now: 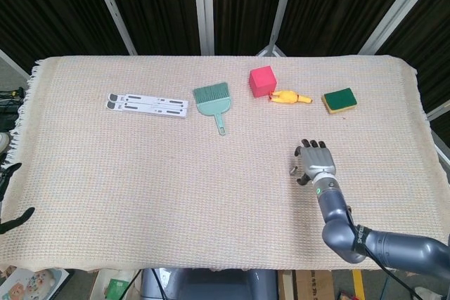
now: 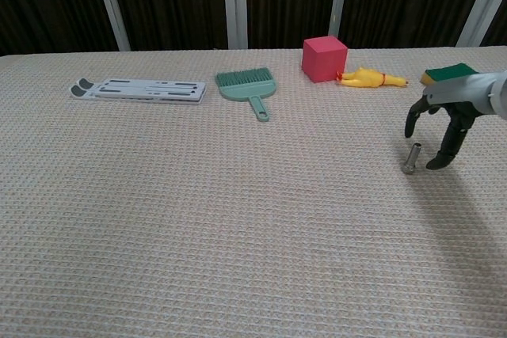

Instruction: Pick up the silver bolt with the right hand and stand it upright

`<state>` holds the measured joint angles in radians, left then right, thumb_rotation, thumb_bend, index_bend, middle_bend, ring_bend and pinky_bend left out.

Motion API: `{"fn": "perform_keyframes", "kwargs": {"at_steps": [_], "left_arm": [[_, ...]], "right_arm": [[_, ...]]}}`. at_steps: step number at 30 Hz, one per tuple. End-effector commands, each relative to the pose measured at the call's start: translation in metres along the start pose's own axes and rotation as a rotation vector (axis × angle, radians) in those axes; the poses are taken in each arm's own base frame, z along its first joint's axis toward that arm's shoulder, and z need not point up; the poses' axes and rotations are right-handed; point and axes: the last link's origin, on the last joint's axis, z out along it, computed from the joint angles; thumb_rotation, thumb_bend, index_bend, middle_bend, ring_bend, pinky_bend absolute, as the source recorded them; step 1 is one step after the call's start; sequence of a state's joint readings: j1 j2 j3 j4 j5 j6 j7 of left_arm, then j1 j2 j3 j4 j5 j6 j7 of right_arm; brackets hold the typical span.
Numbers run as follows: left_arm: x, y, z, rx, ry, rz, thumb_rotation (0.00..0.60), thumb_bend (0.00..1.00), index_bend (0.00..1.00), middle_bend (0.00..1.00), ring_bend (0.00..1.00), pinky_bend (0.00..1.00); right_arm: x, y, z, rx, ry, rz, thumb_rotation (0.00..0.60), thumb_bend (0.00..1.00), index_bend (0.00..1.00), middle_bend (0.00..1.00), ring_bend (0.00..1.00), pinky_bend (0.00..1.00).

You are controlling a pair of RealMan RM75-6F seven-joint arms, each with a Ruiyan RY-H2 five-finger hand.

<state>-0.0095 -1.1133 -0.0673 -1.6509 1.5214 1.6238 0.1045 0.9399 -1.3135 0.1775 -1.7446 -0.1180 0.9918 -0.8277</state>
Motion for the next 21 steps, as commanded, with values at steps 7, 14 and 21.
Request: {"fn": "perform_keyframes", "kwargs": {"at_steps": [7, 14, 21], "left_arm": [[0.002, -0.002, 0.000, 0.004, 0.005, -0.009, 0.600, 0.23, 0.17, 0.00, 0.00, 0.00], [0.003, -0.001, -0.002, 0.000, 0.009, -0.018, 0.600, 0.23, 0.17, 0.00, 0.00, 0.00], [0.003, -0.002, -0.002, 0.005, 0.005, -0.024, 0.600, 0.23, 0.17, 0.00, 0.00, 0.00]], "right_arm": [[0.049, 0.054, -0.033, -0.021, 0.401, 0.102, 0.600, 0.19, 0.20, 0.07, 0.03, 0.01], [0.047, 0.114, -0.074, -0.015, 0.610, 0.158, 0.600, 0.19, 0.19, 0.07, 0.03, 0.00], [-0.001, 0.159, -0.143, -0.028, 0.665, 0.141, 0.600, 0.19, 0.19, 0.07, 0.03, 0.00]]}}
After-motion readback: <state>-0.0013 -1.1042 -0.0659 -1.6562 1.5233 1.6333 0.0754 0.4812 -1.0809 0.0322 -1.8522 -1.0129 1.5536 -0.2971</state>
